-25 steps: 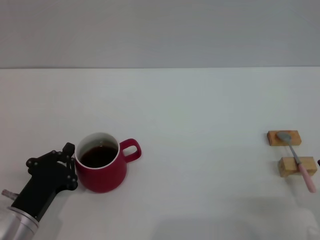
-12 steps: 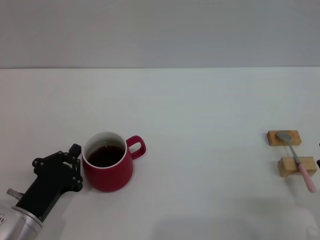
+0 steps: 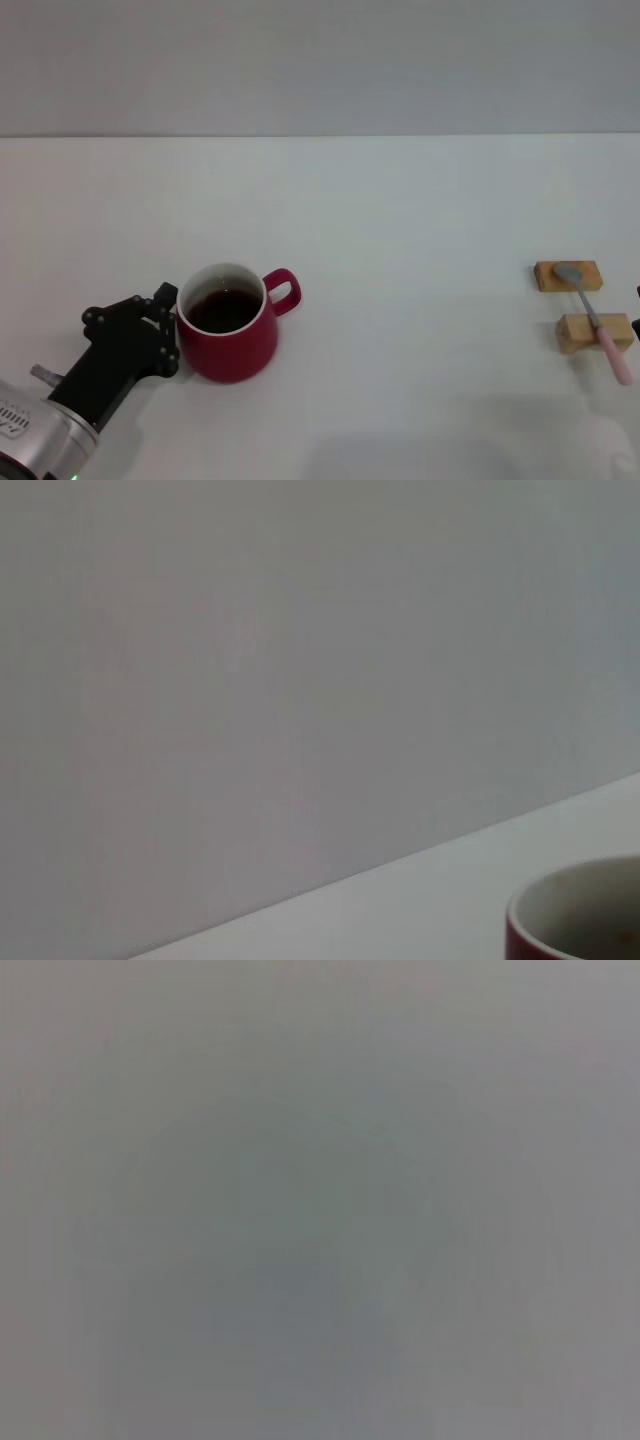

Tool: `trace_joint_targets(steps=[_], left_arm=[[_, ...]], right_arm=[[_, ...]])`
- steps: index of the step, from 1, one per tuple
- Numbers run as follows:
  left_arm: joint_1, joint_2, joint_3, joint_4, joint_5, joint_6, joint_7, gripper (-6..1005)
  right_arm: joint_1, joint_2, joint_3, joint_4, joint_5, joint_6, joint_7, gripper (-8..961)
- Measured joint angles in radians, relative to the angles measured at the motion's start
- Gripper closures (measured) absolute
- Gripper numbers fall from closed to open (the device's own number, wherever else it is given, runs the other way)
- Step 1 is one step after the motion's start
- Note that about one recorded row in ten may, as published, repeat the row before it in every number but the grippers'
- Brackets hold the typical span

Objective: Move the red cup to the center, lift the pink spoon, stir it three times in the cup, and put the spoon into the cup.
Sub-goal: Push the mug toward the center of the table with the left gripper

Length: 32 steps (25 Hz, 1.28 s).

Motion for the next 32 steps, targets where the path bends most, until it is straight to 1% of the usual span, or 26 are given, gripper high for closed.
trace_joint_targets(steps=[14,24,32], left_arm=[[0.0,-0.001,0.0,-0.035,0.092,0.005,0.0,1001],[-0.011,0.001,-0.025,-0.001,0.088,0.0,0.0,1001],[-0.026,-0.001,-0.017,-0.008,0.094,-0.001,0.0,1001]], right_arm=[[-0.001,0.0,0.0,0.001,-0.003,0.0,0.0,201],[0.0,0.0,-0.004,0.002,-0.003,-0.003,0.0,201],[-0.003,0.0,-0.012,0.001,-0.004,-0.014,0.0,202]])
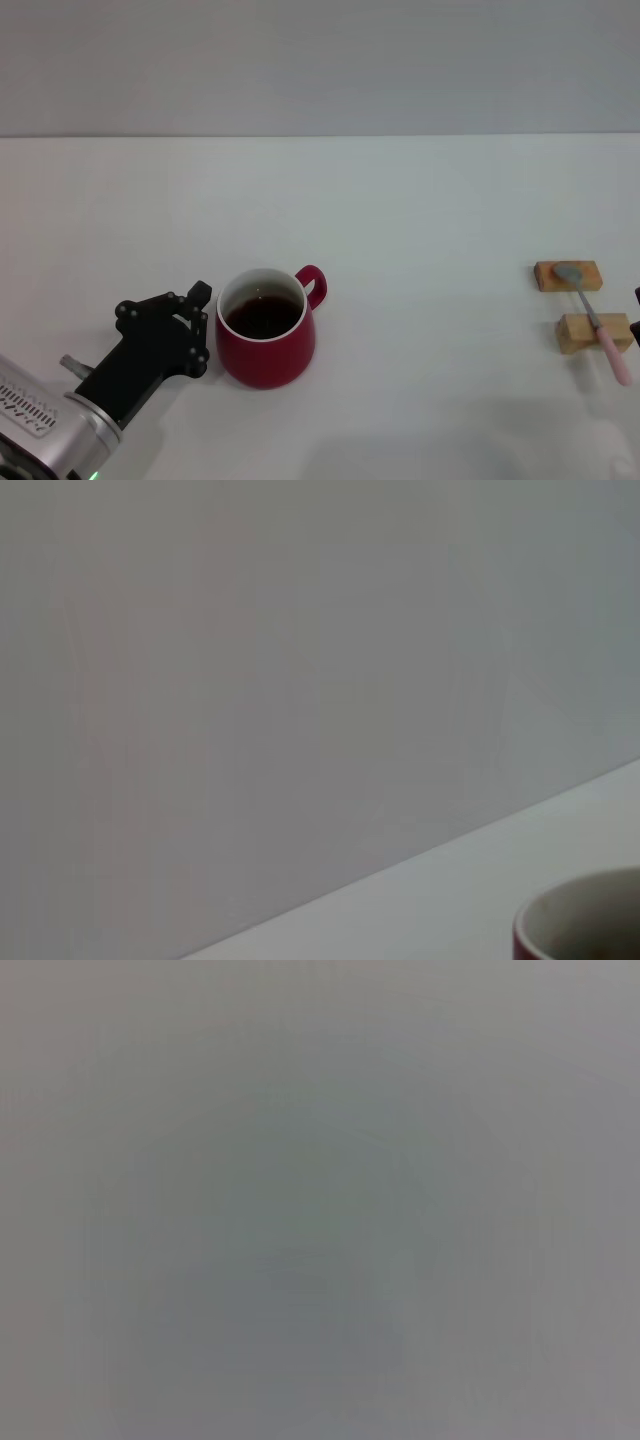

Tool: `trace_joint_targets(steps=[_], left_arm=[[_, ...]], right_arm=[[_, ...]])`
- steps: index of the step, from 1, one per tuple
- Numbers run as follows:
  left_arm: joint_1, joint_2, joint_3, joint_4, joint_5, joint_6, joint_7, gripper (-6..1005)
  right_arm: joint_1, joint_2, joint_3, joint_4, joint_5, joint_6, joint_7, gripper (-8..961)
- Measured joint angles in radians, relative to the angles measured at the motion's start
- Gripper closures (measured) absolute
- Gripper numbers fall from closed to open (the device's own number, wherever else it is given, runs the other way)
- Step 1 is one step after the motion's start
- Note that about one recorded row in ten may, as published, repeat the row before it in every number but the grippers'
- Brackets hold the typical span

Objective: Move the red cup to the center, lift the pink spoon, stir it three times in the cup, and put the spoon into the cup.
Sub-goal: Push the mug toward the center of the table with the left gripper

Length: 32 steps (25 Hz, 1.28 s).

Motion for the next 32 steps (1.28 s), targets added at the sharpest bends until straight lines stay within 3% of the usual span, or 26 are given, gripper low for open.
trace_joint_targets(steps=[17,32], left_arm=[[-0.002,-0.005,0.052,-0.052,0.002,-0.017,0.0,1001],[-0.012,-0.004,0.028,-0.051,0.003,-0.033,0.0,1001]], right_arm=[[0.0,0.0,0.0,0.0,0.0,-0.003,0.0,201],[-0.001,0.0,-0.01,-0.003,0.0,-0.013,0.0,202]])
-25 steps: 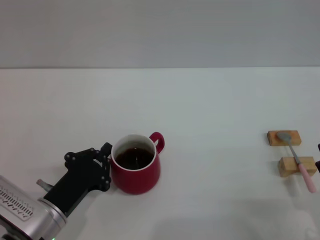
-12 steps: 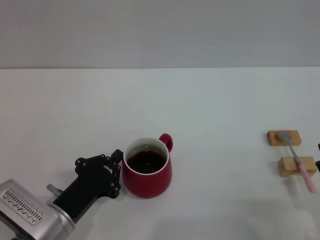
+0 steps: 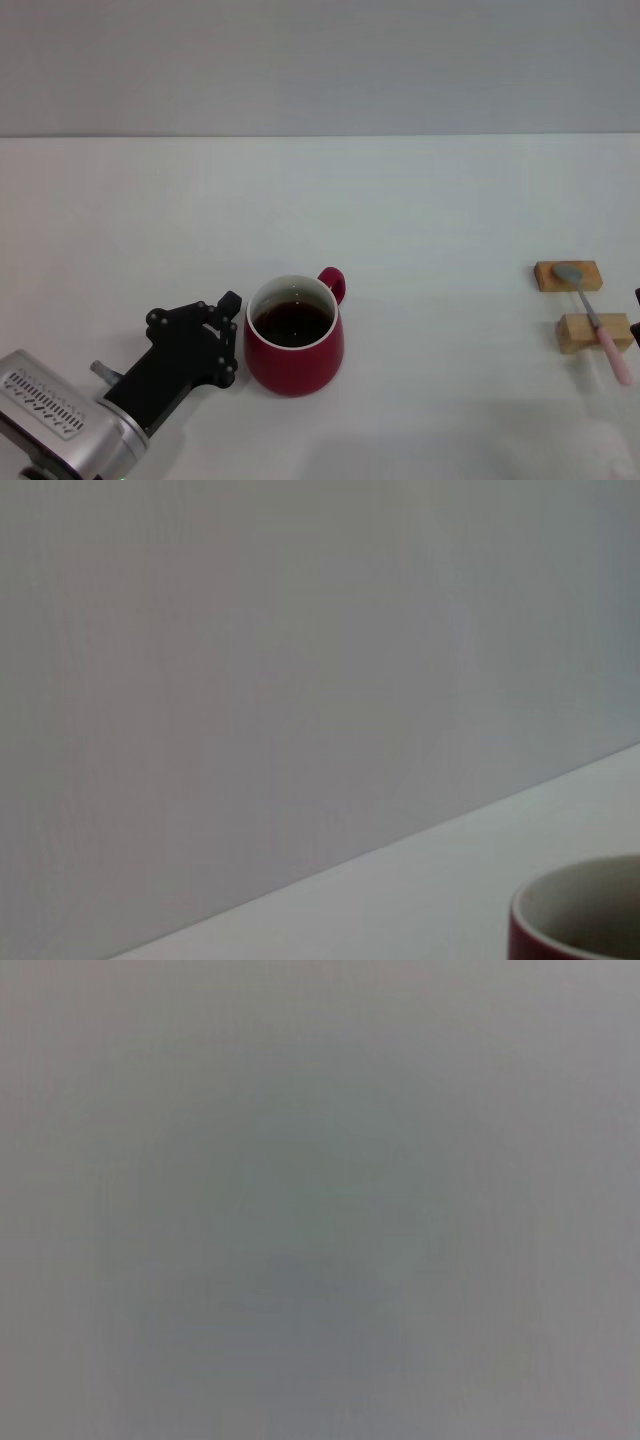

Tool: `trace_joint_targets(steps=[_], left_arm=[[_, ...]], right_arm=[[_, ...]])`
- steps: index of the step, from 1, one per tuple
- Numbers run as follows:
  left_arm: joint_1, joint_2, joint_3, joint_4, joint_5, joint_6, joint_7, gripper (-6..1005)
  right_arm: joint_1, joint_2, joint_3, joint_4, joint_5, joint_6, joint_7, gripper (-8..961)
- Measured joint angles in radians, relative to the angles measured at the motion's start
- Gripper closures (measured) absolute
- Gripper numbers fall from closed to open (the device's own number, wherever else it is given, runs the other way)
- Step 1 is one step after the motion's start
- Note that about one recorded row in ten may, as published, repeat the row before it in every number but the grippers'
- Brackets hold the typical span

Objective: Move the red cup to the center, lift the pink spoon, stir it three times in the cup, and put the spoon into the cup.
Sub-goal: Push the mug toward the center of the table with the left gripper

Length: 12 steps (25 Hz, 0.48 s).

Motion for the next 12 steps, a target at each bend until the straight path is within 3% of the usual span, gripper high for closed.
trace_joint_targets(steps=[12], left_arm=[[-0.014,-0.002,0.042,-0.041,-0.001,-0.016,0.0,1001]], right_arm=[[0.0,-0.001,-0.003,0.0,0.0,0.0,0.0,202]])
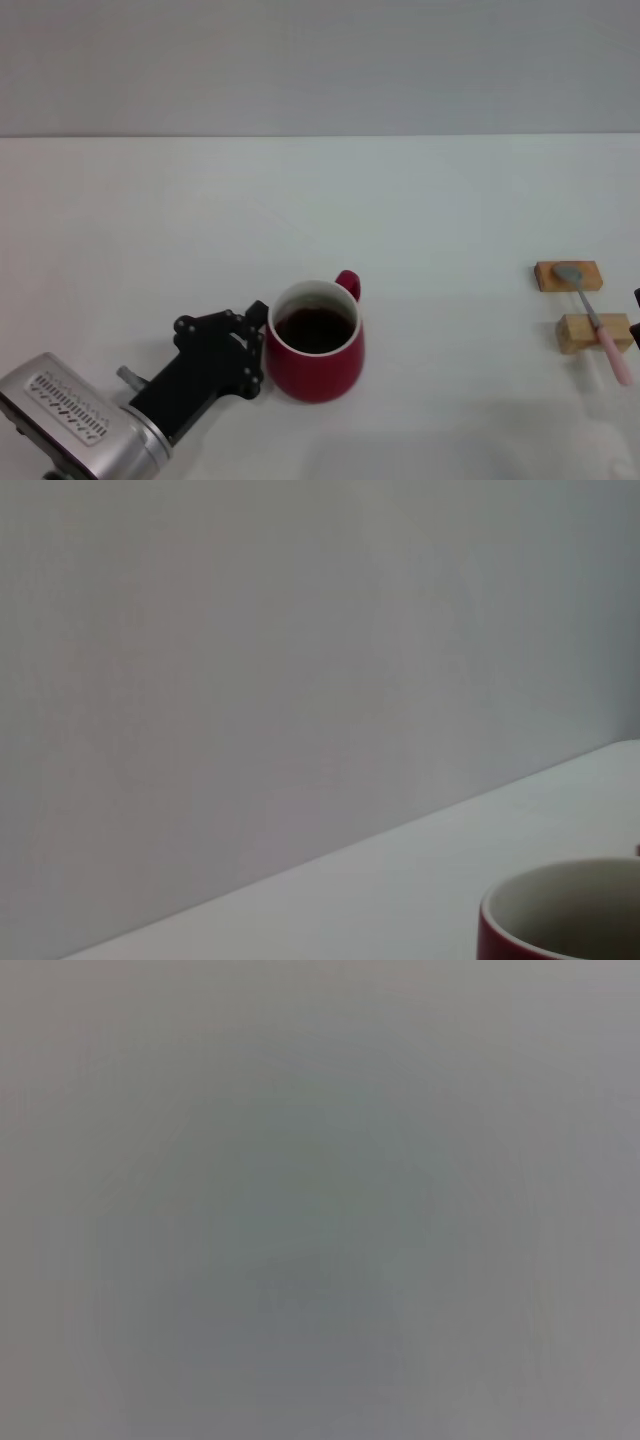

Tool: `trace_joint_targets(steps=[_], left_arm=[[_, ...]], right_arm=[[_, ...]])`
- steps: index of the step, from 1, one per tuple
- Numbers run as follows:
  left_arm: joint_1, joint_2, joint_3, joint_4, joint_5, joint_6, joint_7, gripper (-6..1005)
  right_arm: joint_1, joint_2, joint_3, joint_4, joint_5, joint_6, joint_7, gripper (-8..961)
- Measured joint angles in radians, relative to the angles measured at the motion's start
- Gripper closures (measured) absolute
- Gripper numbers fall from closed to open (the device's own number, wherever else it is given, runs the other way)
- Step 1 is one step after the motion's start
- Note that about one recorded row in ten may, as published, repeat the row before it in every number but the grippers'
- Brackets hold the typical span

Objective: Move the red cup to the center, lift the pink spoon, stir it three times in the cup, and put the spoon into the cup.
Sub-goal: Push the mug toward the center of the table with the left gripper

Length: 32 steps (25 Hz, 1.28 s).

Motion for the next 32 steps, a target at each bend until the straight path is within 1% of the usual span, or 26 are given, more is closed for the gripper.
trace_joint_targets(steps=[5,11,14,15,16,17,18,20,21,22,23,25,27,29,32], left_arm=[[-0.005,0.0,0.022,-0.024,0.007,-0.01,0.0,1001],[-0.004,0.002,0.005,-0.008,0.011,-0.016,0.001,1001],[0.013,0.005,-0.042,0.019,0.008,-0.008,0.001,1001],[0.033,0.006,-0.096,0.034,0.007,-0.003,0.002,1001],[0.042,0.007,-0.121,0.04,0.007,0.001,0.002,1001],[0.042,0.007,-0.121,0.04,0.007,0.001,0.002,1001],[0.053,0.007,-0.143,0.045,0.007,0.009,0.002,1001],[0.077,0.008,-0.184,0.055,0.007,0.034,0.002,1001],[0.107,0.009,-0.216,0.063,0.006,0.074,0.002,1001],[0.107,0.009,-0.216,0.063,0.006,0.074,0.002,1001],[0.13,0.009,-0.232,0.067,0.006,0.109,0.002,1001],[0.141,0.009,-0.238,0.069,0.006,0.128,0.002,1001],[0.151,0.009,-0.245,0.072,0.006,0.145,0.002,1001],[0.181,0.009,-0.266,0.078,0.005,0.181,0.002,1001],[0.185,0.009,-0.271,0.09,0.005,0.184,0.002,1001]], right_arm=[[0.002,0.001,-0.002,0.001,0.0,0.0,0.0,201],[0.001,0.001,-0.003,0.001,0.0,0.0,0.0,201],[-0.004,0.002,-0.003,0.002,0.001,0.0,0.0,201],[-0.01,0.003,-0.003,0.005,0.004,0.0,0.0,201],[-0.015,0.004,-0.002,0.007,0.006,0.0,0.0,202],[-0.015,0.004,-0.002,0.007,0.006,0.0,0.0,202],[-0.031,0.005,0.001,0.014,0.009,0.0,0.0,202],[-0.042,0.006,0.004,0.016,0.01,-0.001,0.0,202],[-0.06,0.006,0.007,0.022,0.01,-0.002,0.0,202],[-0.06,0.006,0.007,0.022,0.01,-0.002,0.0,202],[-0.072,0.006,0.008,0.025,0.01,-0.005,0.0,202],[-0.097,0.005,0.01,0.029,0.023,-0.01,0.0,202],[-0.104,0.004,0.01,0.028,0.032,-0.01,0.0,202],[-0.117,0.002,0.003,0.024,0.066,-0.005,0.006,201],[-0.124,0.001,0.007,0.02,0.084,0.026,0.011,201]])
